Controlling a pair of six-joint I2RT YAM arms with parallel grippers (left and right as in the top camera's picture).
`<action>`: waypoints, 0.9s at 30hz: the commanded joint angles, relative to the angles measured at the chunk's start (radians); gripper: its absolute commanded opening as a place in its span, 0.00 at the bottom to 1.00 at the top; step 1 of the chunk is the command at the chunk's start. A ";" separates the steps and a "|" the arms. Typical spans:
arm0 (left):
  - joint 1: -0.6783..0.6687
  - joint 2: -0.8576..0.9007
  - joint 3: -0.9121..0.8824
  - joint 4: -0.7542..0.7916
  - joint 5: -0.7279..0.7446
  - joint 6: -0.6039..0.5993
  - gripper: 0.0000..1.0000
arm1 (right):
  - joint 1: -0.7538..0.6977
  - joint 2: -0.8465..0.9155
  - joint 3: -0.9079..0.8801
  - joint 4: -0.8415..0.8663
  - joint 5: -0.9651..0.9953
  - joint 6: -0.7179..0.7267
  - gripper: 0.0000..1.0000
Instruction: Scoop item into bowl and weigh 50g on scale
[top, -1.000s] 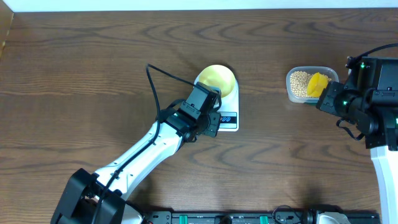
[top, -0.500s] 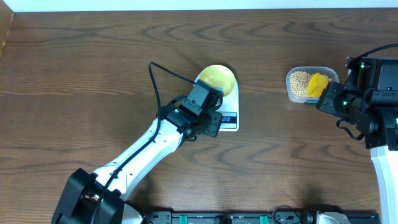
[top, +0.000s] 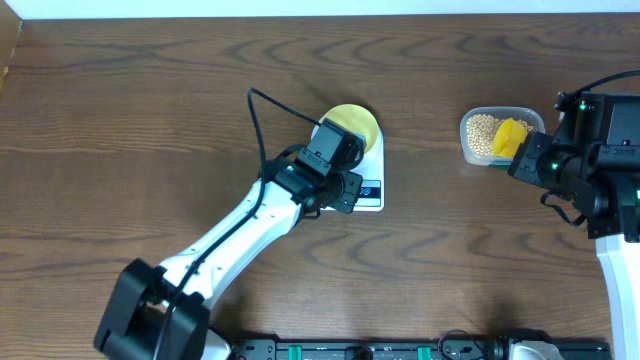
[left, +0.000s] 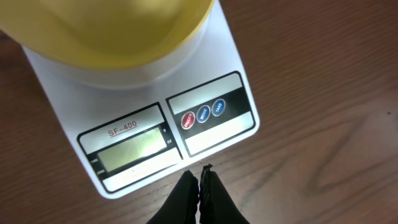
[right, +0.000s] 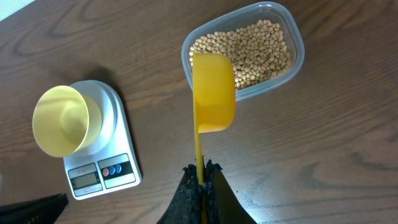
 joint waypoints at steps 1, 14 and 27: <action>-0.008 0.049 0.002 0.006 0.005 0.024 0.07 | -0.002 0.001 0.016 0.000 -0.006 -0.015 0.01; -0.050 0.176 -0.002 0.067 -0.079 0.024 0.07 | -0.002 0.001 0.016 0.005 -0.002 -0.027 0.01; -0.050 0.204 -0.003 0.149 -0.146 0.024 0.07 | -0.002 0.001 0.016 0.004 -0.002 -0.038 0.01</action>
